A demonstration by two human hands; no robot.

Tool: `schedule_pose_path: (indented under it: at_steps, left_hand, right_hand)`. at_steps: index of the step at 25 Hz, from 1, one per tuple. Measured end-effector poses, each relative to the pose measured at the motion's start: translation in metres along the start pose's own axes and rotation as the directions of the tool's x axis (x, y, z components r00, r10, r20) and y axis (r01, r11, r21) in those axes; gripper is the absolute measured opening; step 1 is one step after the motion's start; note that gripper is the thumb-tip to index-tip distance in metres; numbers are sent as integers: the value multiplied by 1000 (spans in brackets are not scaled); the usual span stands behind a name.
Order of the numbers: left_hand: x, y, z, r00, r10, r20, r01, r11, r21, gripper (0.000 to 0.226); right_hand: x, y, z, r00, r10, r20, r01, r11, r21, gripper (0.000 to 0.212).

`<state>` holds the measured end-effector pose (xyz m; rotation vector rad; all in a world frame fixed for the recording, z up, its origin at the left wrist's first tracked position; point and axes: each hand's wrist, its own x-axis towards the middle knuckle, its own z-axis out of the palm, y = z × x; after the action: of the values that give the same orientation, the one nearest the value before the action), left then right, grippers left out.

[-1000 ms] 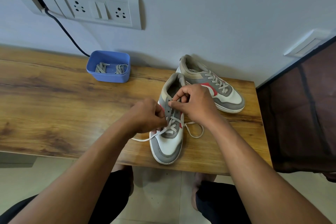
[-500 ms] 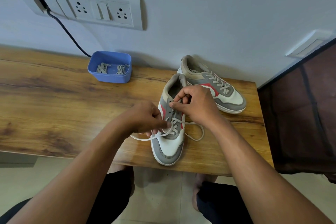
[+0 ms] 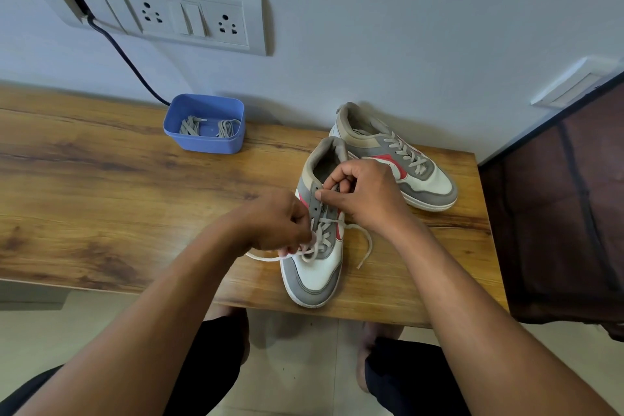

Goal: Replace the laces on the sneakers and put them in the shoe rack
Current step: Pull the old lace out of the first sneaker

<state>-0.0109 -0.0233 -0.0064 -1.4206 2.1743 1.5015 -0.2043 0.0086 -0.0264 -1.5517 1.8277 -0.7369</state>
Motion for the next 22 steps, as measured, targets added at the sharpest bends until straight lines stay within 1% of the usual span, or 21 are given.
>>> schedule_pose_path:
  at_steps: [1, 2, 4, 5, 6, 7, 9, 10, 12, 13, 14, 15, 17, 18, 20, 21, 22]
  left_hand:
    - [-2, 1, -1, 998, -25, 53, 27, 999, -31, 23]
    - [-2, 0, 0, 998, -42, 50, 44, 998, -38, 23]
    - [2, -1, 3, 997, -20, -74, 21, 1000, 14, 29]
    - [3, -1, 4, 993, 0, -115, 4, 999, 38, 28]
    - [2, -1, 3, 994, 15, -106, -9, 999, 54, 25]
    - [0, 0, 1, 999, 18, -50, -15, 999, 52, 23]
    - [-3, -1, -3, 997, -22, 72, 20, 1000, 22, 22]
    - [-3, -2, -3, 997, -30, 74, 29, 1000, 8, 24]
    - [0, -2, -1, 999, 14, -32, -13, 999, 34, 32]
    - [1, -2, 0, 996, 50, -72, -45, 996, 73, 30]
    - [1, -2, -2, 994, 79, -70, -71, 991, 110, 26]
    - [-1, -2, -4, 996, 92, -22, -89, 989, 121, 24]
    - [-5, -3, -9, 994, 51, 96, -57, 997, 59, 23]
    - [-5, -4, -9, 995, 41, 86, -44, 999, 33, 22]
    - [-2, -4, -4, 997, 70, -36, -69, 997, 33, 23]
    - [0, -4, -4, 994, 86, -64, -83, 995, 47, 21]
    - [-1, -3, -5, 994, 95, -47, -92, 994, 63, 19]
  right_hand:
    - [0, 1, 0, 1000, -4, 1, 4, 1000, 2, 17]
    - [0, 1, 0, 1000, -8, 2, 8, 1000, 4, 17]
    - [0, 2, 1, 1000, -9, 1, 9, 1000, 8, 17]
    - [0, 2, 2, 1000, -8, -1, 8, 1000, 7, 17]
    - [1, 1, 2, 1000, -7, -1, 7, 1000, 8, 17]
    - [1, 1, 2, 1000, -5, -1, 5, 1000, 14, 17]
    - [1, 2, 1, 1000, -4, 2, 4, 1000, 24, 17]
    - [0, 2, 1, 1000, -4, 5, 4, 1000, 22, 17]
    - [0, 1, 2, 1000, -2, 6, 2, 1000, 14, 16]
    - [-1, 1, 1, 1000, 1, 5, -1, 1000, 14, 16]
    - [-1, 1, 1, 1000, 1, 4, -1, 1000, 18, 16]
    - [0, 1, 1, 1000, -3, 4, 3, 1000, 23, 16]
    - [-1, 1, 0, 1000, -10, 10, 10, 1000, 24, 16]
    - [-1, 1, 0, 1000, -10, 13, 10, 1000, 24, 16]
    - [-1, 1, 0, 1000, -6, 10, 6, 1000, 23, 17]
    - [-1, 1, 1, 1000, -5, 8, 5, 1000, 23, 17]
    - [0, 1, 1, 1000, -5, 8, 5, 1000, 25, 17]
